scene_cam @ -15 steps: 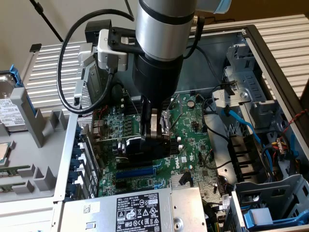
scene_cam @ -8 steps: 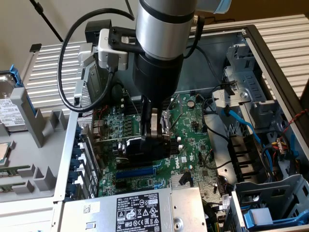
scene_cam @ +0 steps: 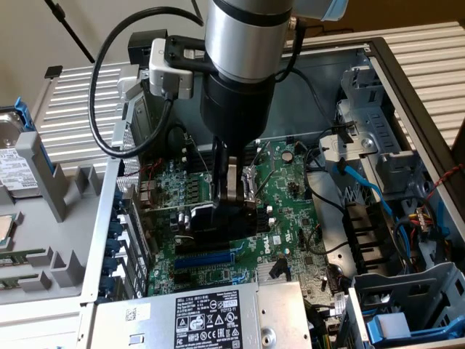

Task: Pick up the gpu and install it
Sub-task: 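Insert the gpu into the slot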

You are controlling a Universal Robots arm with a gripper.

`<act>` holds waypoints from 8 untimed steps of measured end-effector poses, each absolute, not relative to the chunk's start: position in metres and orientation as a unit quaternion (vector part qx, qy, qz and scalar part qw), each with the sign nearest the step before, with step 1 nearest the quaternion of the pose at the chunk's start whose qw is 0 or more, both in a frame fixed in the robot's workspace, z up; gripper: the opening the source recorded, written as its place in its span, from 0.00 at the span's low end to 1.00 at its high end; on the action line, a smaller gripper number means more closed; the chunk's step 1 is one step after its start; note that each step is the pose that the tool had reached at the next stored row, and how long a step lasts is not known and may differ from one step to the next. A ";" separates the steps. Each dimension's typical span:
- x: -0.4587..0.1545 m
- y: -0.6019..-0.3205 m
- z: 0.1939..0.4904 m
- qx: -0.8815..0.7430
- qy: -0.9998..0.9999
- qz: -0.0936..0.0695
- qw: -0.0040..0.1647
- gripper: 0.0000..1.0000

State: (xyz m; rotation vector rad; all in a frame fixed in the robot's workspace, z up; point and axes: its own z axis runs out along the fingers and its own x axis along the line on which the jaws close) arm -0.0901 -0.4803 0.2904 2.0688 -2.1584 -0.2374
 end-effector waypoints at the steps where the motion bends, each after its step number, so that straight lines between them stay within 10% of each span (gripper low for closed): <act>1: -0.090 -0.480 0.290 0.688 -0.718 -0.079 0.071 0.26; 8: -0.092 -0.480 0.289 0.688 -0.718 -0.078 0.072 0.26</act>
